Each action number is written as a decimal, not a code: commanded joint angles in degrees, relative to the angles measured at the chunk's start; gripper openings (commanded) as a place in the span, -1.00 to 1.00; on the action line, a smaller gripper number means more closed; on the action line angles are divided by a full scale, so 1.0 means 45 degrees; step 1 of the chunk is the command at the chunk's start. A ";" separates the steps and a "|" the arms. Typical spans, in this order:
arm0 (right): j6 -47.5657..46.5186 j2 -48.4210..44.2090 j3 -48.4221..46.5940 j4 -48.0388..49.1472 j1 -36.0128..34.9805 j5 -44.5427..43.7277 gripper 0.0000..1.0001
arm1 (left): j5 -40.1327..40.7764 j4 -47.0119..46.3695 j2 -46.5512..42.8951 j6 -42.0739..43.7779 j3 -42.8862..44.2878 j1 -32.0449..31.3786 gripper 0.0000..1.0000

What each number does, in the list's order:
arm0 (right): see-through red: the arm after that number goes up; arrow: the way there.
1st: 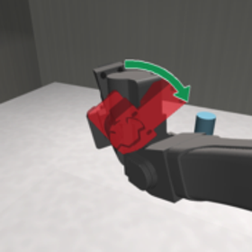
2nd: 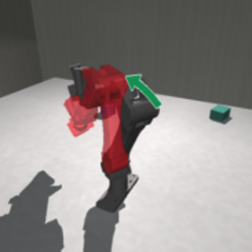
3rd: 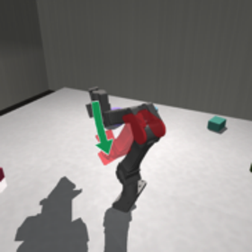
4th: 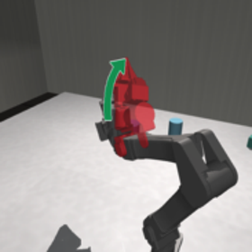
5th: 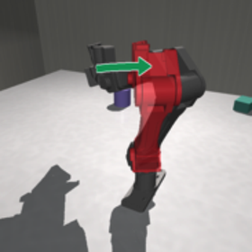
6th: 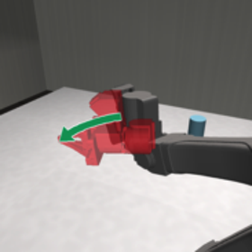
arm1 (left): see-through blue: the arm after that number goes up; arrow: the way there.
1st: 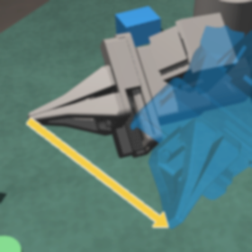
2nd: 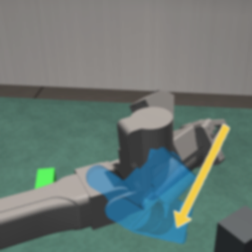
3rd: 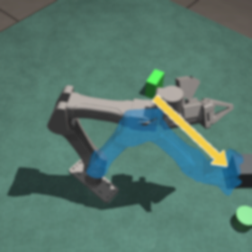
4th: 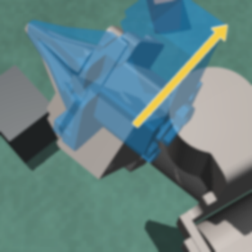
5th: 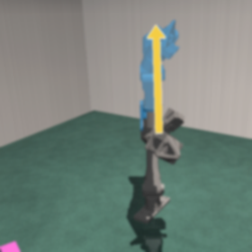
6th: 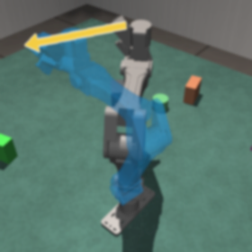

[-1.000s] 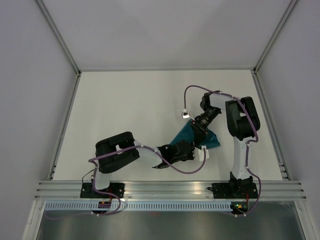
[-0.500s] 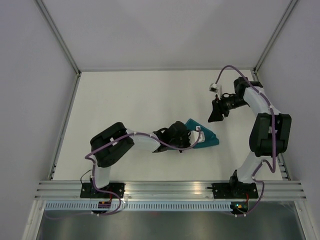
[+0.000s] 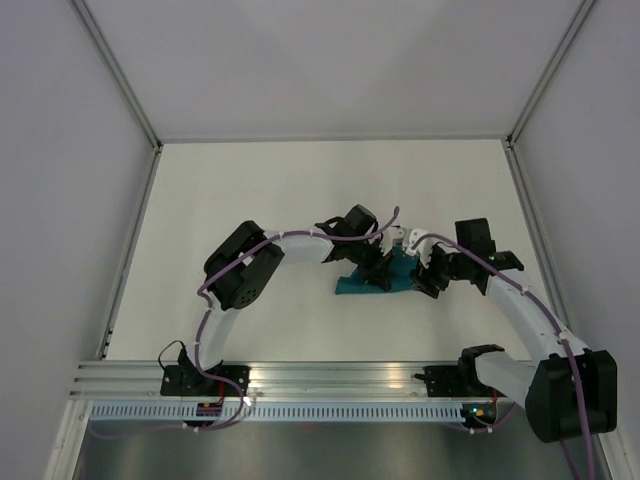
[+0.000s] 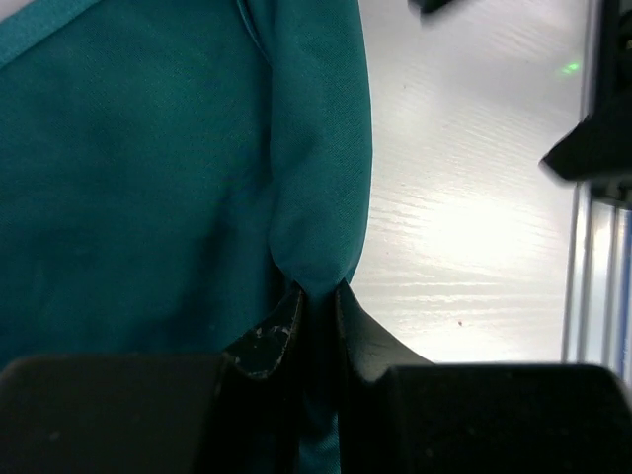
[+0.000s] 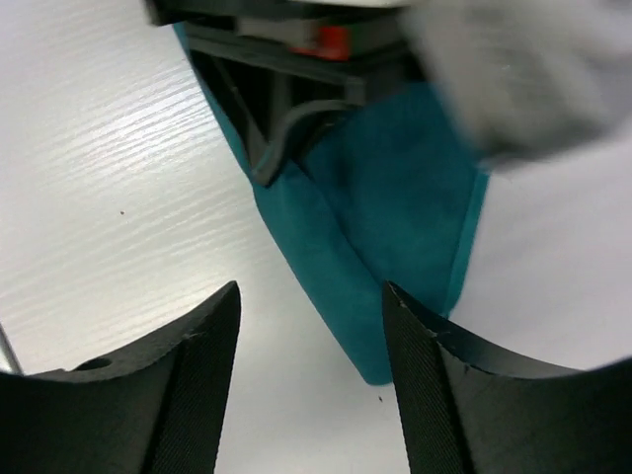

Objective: Fold the napkin, place the utensils inside, and roll it up
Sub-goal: Roll the napkin with the utensil

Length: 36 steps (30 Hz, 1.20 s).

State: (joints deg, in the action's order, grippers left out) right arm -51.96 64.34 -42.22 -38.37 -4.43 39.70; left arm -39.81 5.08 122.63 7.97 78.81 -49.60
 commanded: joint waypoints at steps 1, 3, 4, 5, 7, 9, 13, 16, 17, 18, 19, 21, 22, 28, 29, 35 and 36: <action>0.0453 -0.1014 0.1507 0.3503 -0.1649 -0.2409 0.33 | -0.1152 0.3145 0.1205 -0.0852 0.0455 0.0358 -0.95; 0.0493 -0.0978 0.1998 0.4111 -0.2549 -0.2766 0.34 | -0.1561 0.3304 0.1479 -0.1144 0.0865 0.0534 -0.95; 0.0570 -0.0841 0.2057 0.4209 -0.2764 -0.3058 0.34 | -0.1660 0.3498 0.1557 -0.1203 0.0983 0.0554 -0.95; 0.0610 -0.0492 0.2212 0.4520 -0.3211 -0.3255 0.34 | -0.1757 0.3558 0.1693 -0.1339 0.1100 0.0593 -0.95; 0.0668 -0.0177 0.2369 0.4930 -0.3585 -0.3606 0.34 | -0.1895 0.3733 0.1811 -0.1380 0.1393 0.0613 -0.95; 0.0688 0.0155 0.2720 0.5692 -0.4132 -0.4290 0.34 | -0.1914 0.4007 0.1968 -0.1399 0.1589 0.0613 -0.95; 0.0825 0.0837 0.2916 0.6279 -0.5031 -0.4955 0.34 | -0.1954 0.4280 0.2202 -0.1458 0.1823 0.0613 -0.95; 0.0922 0.1229 0.2994 0.6533 -0.5500 -0.5248 0.33 | -0.1973 0.4320 0.2280 -0.1497 0.1902 0.0613 -0.95; 0.0961 0.1308 0.2995 0.6592 -0.5655 -0.5307 0.33 | -0.1973 0.4339 0.2319 -0.1497 0.1940 0.0613 -0.95; 0.1020 0.1386 0.3014 0.6651 -0.5715 -0.5365 0.32 | -0.1973 0.4378 0.2320 -0.1536 0.1960 0.0613 -0.95; 0.1040 0.1445 0.2995 0.6671 -0.5735 -0.5366 0.32 | -0.1973 0.4398 0.2339 -0.1517 0.1980 0.0613 -0.94; 0.1098 0.1718 0.2975 0.6710 -0.5794 -0.5385 0.21 | -0.1915 0.4437 0.2281 -0.1477 0.1961 0.0632 -0.89; 0.1099 0.1815 0.2956 0.6691 -0.5813 -0.5385 0.16 | -0.1876 0.4437 0.2203 -0.1458 0.1960 0.0633 -0.85; 0.0982 0.2304 0.2917 0.6243 -0.5813 -0.5366 -0.40 | -0.0903 0.3251 0.1248 -0.2195 0.1454 0.0925 -0.41; 0.0923 0.2305 0.2917 0.6164 -0.5794 -0.5347 -0.42 | -0.0764 0.2917 0.0743 -0.2374 0.1201 0.1003 -0.37; 0.0708 0.2694 0.2197 0.4586 -0.5794 -0.4645 -0.53 | 0.0153 0.0865 -0.1094 -0.3820 0.0399 0.1998 -0.18; 0.0631 0.2695 0.2194 0.4349 -0.5794 -0.4547 -0.53 | 0.0156 0.0631 -0.1311 -0.3937 0.0398 0.2077 -0.17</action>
State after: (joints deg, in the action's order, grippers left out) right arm -48.05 74.87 -30.52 -12.16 -30.61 18.24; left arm -44.34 13.80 122.72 -4.51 81.30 -42.92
